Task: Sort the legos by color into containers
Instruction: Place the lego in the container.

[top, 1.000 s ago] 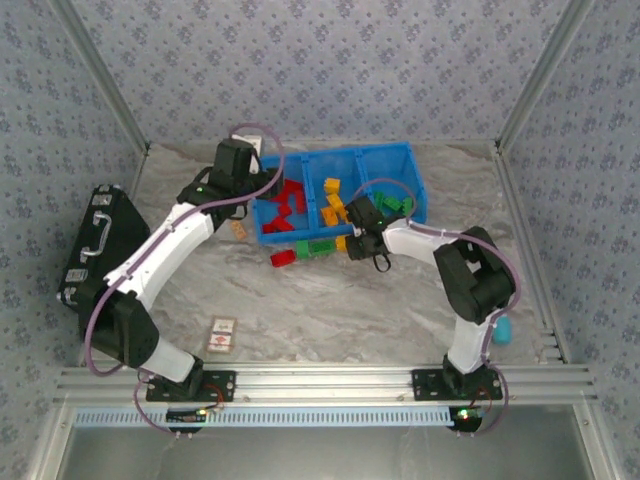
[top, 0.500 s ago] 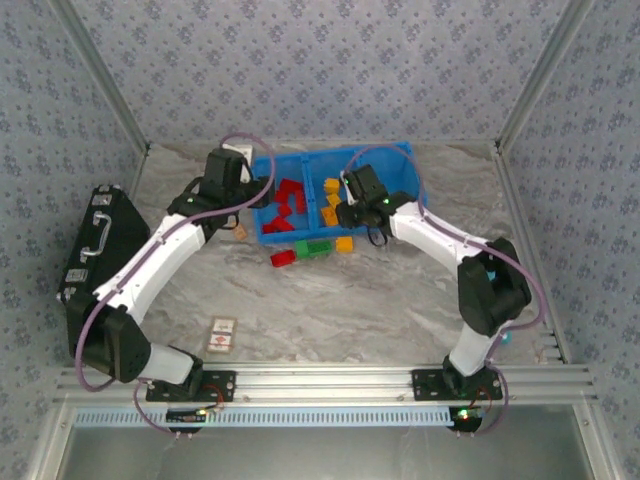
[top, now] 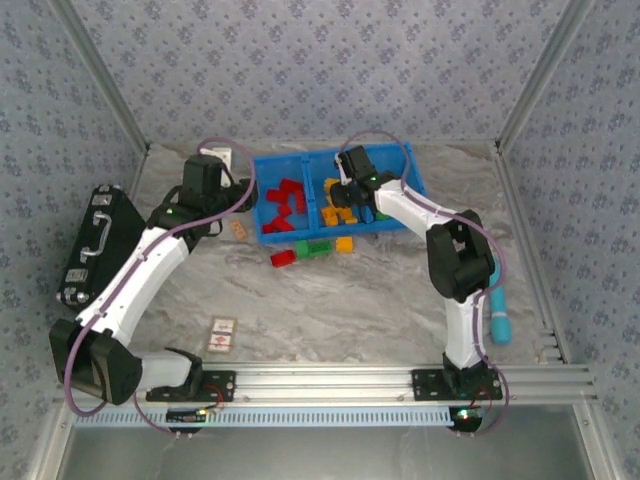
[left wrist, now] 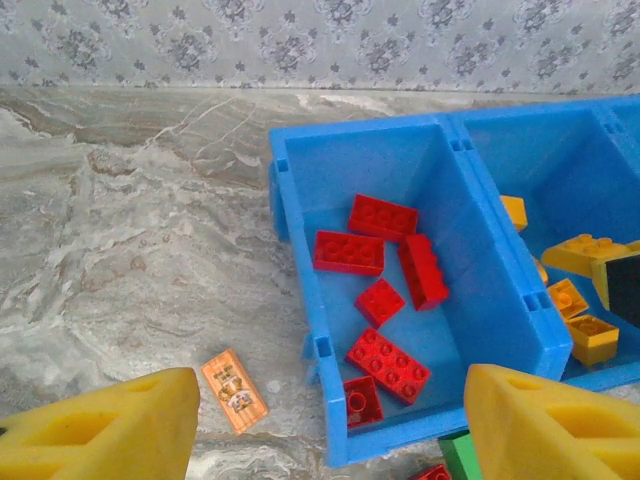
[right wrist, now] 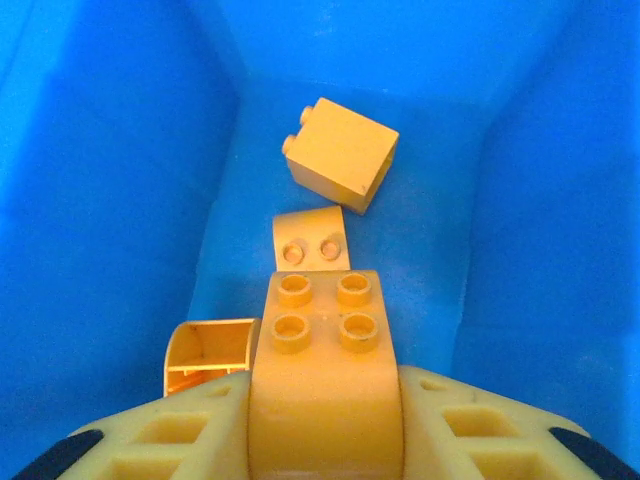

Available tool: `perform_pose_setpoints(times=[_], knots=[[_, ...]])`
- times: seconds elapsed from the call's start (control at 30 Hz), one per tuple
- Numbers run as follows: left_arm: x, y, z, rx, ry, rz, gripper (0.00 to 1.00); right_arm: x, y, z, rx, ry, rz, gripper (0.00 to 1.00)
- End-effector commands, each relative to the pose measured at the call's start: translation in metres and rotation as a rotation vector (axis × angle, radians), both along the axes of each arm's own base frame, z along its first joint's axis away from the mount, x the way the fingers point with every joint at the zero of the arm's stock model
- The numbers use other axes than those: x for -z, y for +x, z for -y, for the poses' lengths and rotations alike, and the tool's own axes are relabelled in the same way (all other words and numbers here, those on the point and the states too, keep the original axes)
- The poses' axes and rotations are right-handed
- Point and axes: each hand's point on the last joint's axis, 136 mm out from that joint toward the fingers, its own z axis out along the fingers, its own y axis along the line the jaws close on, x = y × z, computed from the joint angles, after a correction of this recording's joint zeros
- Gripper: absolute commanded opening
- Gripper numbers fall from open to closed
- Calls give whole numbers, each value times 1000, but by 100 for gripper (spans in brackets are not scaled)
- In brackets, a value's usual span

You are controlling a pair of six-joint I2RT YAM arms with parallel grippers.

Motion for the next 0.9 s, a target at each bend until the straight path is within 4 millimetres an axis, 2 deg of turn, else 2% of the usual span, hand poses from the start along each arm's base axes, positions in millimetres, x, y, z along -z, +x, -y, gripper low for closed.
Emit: perform_pose_setpoints(times=[0.0, 0.2, 0.57, 0.87], knots=[[-1, -3, -1, 10, -2, 2, 71, -9, 5, -7, -25, 22, 7, 40], [-4, -2, 0, 12, -8, 7, 71, -14, 7, -5, -29, 52, 13, 39], [-7, -5, -1, 7, -22, 5, 71, -12, 7, -9, -61, 120, -32, 52], [-11, -10, -3, 2, -29, 9, 71, -21, 5, -7, -63, 131, -22, 54]])
